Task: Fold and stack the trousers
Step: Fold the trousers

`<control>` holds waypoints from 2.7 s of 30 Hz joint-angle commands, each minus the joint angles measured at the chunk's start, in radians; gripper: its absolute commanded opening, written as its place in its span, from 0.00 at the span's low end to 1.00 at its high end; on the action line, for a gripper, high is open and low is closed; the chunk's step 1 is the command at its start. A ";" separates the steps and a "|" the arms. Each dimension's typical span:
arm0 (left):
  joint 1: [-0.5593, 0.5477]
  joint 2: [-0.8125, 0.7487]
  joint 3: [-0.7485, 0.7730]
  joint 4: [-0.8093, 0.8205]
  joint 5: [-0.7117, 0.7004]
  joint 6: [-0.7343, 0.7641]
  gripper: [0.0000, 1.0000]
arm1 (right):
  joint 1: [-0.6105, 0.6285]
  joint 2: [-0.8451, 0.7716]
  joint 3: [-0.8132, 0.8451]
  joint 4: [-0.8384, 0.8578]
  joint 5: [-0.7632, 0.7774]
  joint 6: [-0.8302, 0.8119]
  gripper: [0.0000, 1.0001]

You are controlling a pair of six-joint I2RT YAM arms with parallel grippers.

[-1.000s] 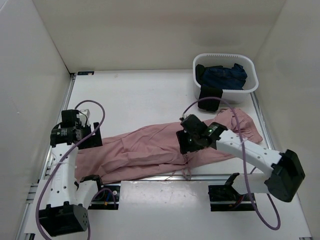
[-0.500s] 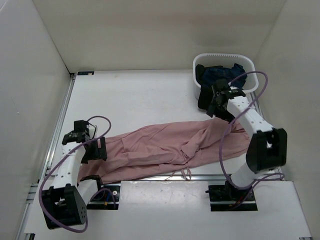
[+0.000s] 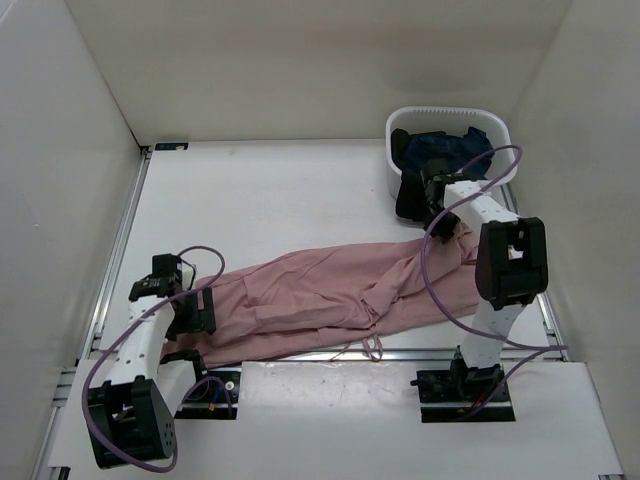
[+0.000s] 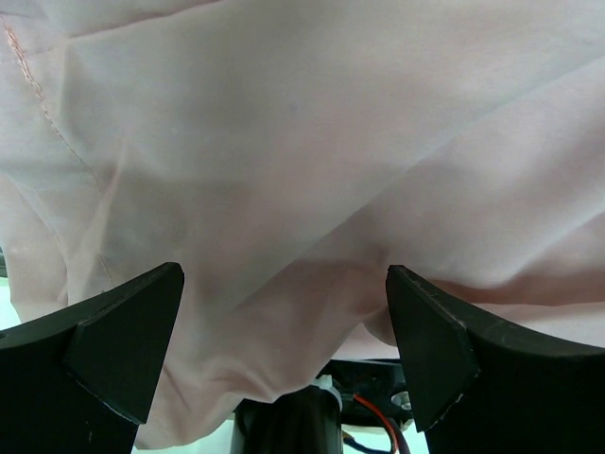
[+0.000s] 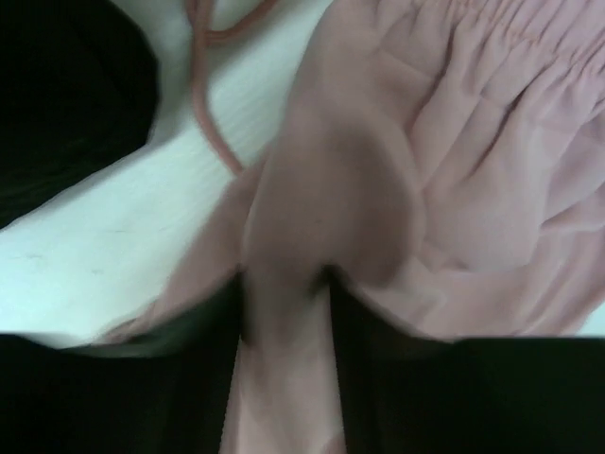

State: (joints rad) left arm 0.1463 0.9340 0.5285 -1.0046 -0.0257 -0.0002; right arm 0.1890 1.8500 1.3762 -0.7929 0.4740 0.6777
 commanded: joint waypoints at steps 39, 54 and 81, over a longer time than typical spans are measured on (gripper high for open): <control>-0.005 0.057 0.219 0.069 -0.072 0.000 1.00 | -0.272 -0.792 -0.454 -0.071 0.068 0.051 0.65; 0.015 0.676 0.287 0.547 -0.273 0.000 0.94 | -0.278 -0.270 -0.488 0.242 -0.043 0.080 0.00; 0.163 0.877 0.617 0.409 -0.284 0.000 1.00 | 0.444 -0.001 0.278 0.201 -0.153 -0.260 0.07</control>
State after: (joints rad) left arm 0.2920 1.7752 1.1076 -0.5907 -0.2867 0.0063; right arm 0.6071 1.6424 1.5082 -0.6415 0.4946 0.5041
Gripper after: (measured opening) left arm 0.998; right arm 0.081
